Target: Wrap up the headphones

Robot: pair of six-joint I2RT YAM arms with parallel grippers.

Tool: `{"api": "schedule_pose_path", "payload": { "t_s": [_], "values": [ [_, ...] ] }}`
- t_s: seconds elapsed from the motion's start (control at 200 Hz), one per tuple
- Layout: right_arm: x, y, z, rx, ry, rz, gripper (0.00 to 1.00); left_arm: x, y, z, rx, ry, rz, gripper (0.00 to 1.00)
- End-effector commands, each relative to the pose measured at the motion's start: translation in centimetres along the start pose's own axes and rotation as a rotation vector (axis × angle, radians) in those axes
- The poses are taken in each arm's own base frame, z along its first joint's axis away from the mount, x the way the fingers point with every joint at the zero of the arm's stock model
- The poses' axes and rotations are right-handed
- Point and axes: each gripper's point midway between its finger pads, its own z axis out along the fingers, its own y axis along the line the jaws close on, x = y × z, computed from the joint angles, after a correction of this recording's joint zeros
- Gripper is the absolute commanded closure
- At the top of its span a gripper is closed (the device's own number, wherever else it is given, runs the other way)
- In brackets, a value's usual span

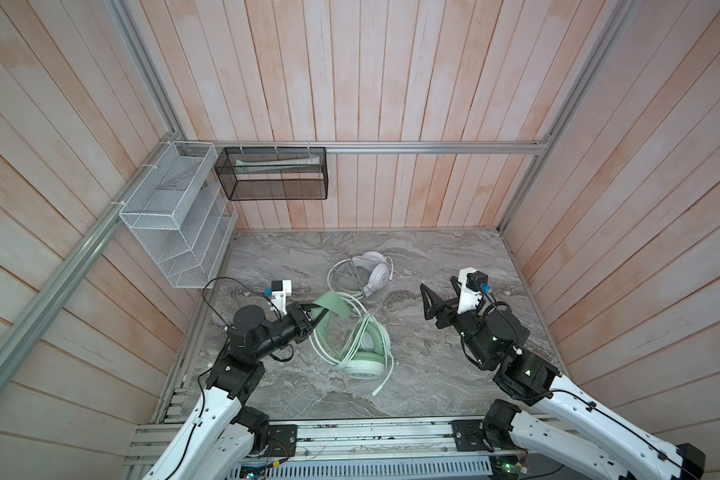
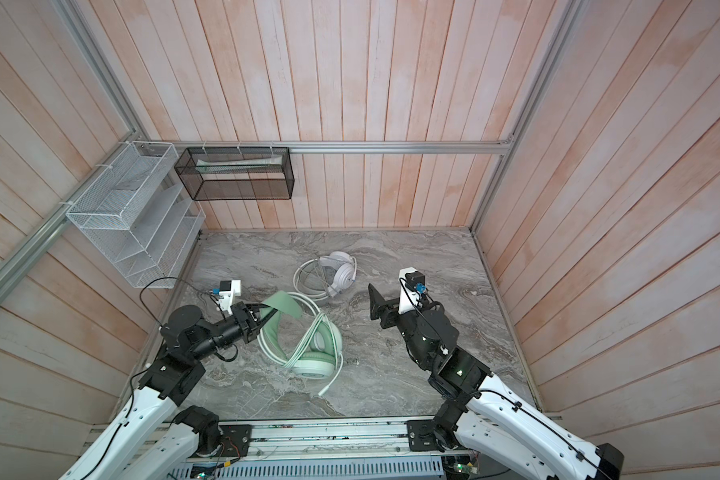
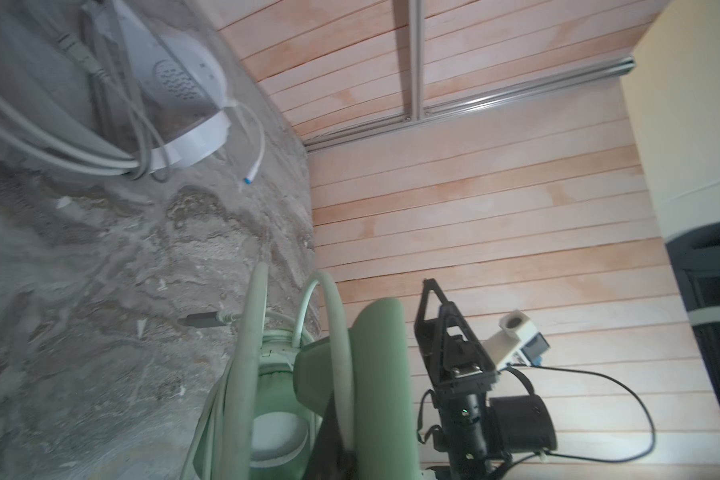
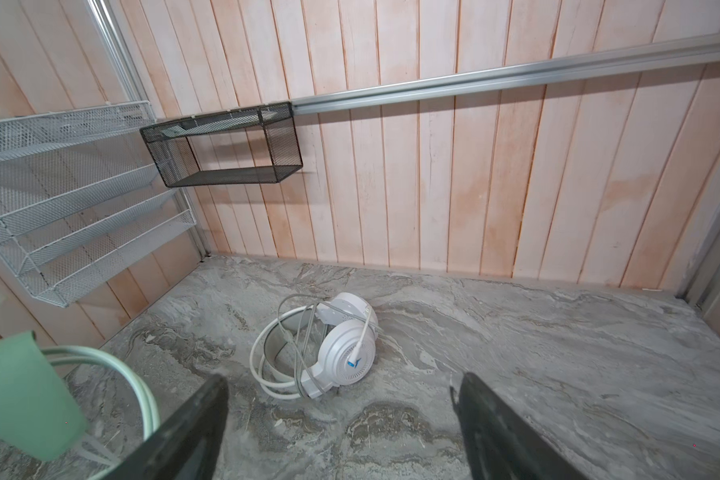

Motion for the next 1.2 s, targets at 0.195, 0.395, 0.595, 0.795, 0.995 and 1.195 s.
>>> {"api": "schedule_pose_path", "payload": {
  "t_s": [0.195, 0.395, 0.595, 0.795, 0.995, 1.195],
  "values": [
    [2.8, -0.5, 0.3, 0.022, 0.076, -0.003, 0.13, -0.9, 5.2, 2.3, -0.032, -0.062, 0.049, 1.00],
    [3.9, 0.2, 0.9, -0.011, 0.110, -0.010, 0.13, -0.5, 7.7, 3.1, -0.060, -0.045, 0.039, 1.00],
    [6.8, 1.8, 1.5, -0.098, 0.190, -0.005, 0.14, -0.3, 8.3, 1.5, -0.106, -0.079, 0.096, 1.00],
    [10.2, 4.1, 2.3, -0.206, 0.298, -0.004, 0.21, 0.9, 8.5, -0.1, -0.044, -0.065, 0.049, 1.00],
    [9.3, 5.9, 1.5, -0.323, 0.279, -0.002, 0.25, -0.2, 0.2, -1.4, 0.149, -0.071, -0.001, 1.00],
    [6.5, 8.8, -2.4, -0.570, 0.157, 0.024, 0.20, -2.2, -8.8, -3.1, 0.168, -0.080, 0.069, 1.00]
  ]
}}
